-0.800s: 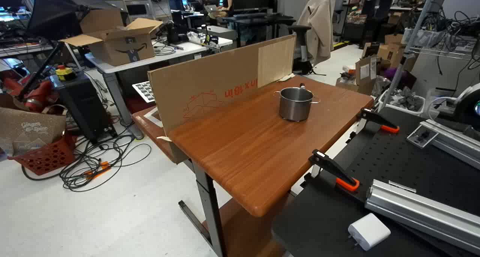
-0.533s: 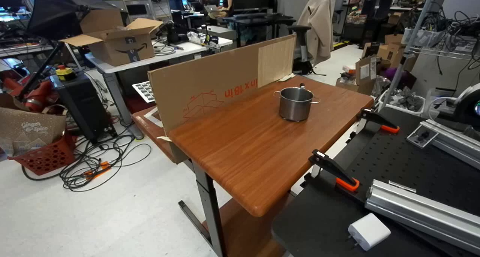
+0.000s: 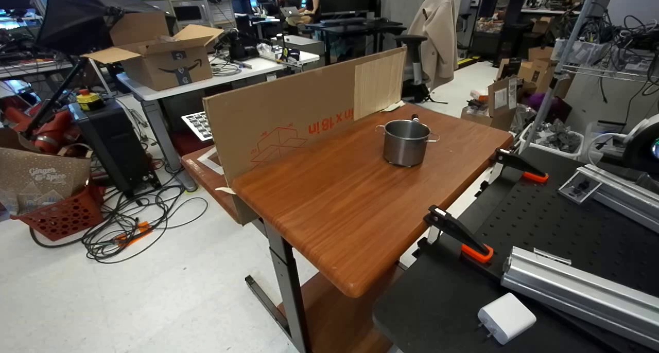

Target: Put the marker inside the pot

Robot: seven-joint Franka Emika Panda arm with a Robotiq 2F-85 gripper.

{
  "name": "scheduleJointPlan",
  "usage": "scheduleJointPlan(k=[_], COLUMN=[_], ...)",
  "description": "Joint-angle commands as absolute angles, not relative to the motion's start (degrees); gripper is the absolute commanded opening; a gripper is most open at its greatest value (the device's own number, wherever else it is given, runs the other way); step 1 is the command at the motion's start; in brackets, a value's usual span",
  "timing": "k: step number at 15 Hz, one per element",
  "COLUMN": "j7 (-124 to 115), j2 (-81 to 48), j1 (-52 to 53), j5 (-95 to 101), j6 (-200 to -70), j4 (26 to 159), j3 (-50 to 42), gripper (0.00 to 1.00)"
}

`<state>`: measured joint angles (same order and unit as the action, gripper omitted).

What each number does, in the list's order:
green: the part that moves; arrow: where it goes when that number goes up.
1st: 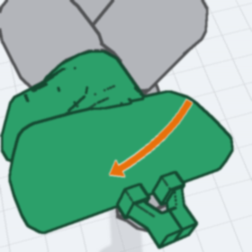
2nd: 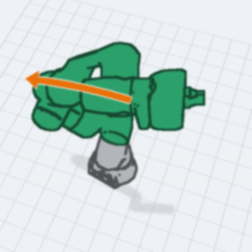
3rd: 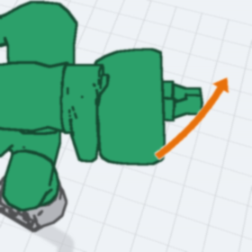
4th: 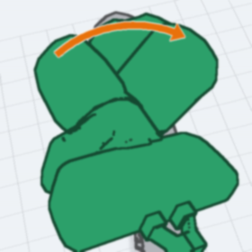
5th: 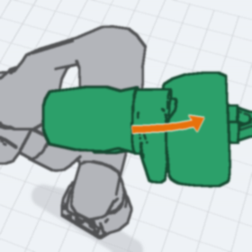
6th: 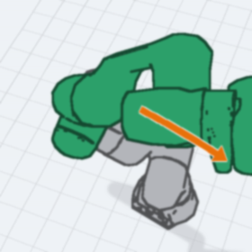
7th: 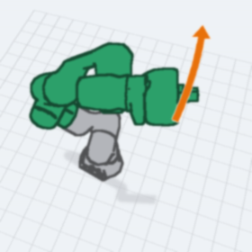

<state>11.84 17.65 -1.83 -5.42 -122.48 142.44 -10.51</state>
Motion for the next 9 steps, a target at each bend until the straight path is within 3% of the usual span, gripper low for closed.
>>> scheduleJointPlan(k=[1,9], j7=[9.4,-3.8], j2=[9.5,-11.9], j1=[-2.3,-5.5], j5=[-10.7,-17.1], j6=[-124.8,-133.5], j4=[136.5,122.3], j3=[-10.0,-9.4], gripper=[1.00,1.00])
